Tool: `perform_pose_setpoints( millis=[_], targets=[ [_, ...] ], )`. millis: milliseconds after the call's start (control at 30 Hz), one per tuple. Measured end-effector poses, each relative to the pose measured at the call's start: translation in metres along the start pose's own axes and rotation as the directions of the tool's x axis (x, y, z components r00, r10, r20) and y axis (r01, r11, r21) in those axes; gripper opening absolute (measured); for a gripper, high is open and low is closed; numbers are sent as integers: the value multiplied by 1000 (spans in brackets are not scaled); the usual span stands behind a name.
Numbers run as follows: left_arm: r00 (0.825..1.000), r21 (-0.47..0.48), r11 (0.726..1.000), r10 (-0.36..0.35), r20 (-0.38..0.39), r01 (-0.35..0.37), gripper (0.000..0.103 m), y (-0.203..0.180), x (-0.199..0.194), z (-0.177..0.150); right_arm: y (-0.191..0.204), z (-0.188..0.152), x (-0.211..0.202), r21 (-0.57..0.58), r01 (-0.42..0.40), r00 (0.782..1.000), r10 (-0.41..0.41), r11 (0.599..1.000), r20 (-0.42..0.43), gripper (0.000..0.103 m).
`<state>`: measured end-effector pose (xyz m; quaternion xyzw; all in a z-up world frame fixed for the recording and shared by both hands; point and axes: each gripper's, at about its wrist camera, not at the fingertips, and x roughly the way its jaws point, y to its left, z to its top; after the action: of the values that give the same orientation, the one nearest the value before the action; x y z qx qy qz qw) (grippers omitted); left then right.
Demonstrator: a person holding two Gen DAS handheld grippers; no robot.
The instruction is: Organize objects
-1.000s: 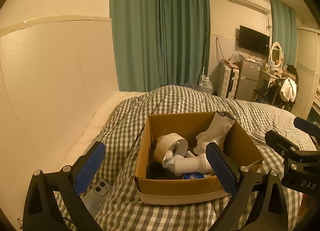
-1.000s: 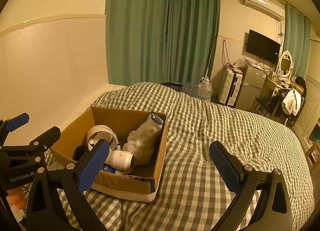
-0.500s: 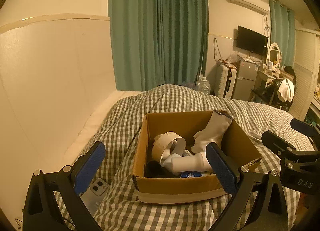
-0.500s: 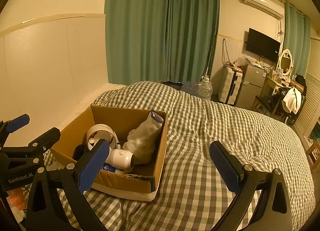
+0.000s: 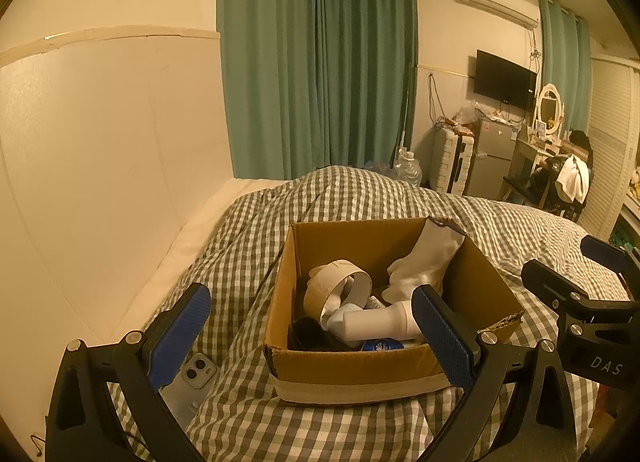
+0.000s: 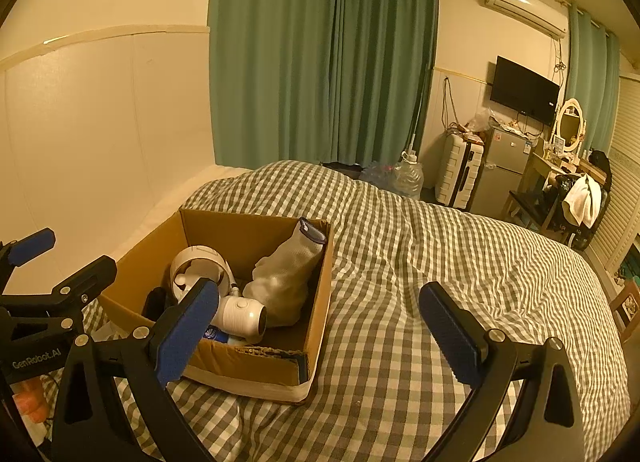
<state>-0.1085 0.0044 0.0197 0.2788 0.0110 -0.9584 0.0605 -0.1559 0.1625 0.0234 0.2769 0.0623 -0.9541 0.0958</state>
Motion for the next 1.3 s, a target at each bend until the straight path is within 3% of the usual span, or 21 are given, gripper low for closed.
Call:
perform_pose_setpoints(
  millis=[1300],
  targets=[
    [1000, 8, 1000, 6, -5, -6, 103, 1, 2, -2, -4, -3, 3, -1, 5, 1000, -5, 1000, -25, 101]
  ],
)
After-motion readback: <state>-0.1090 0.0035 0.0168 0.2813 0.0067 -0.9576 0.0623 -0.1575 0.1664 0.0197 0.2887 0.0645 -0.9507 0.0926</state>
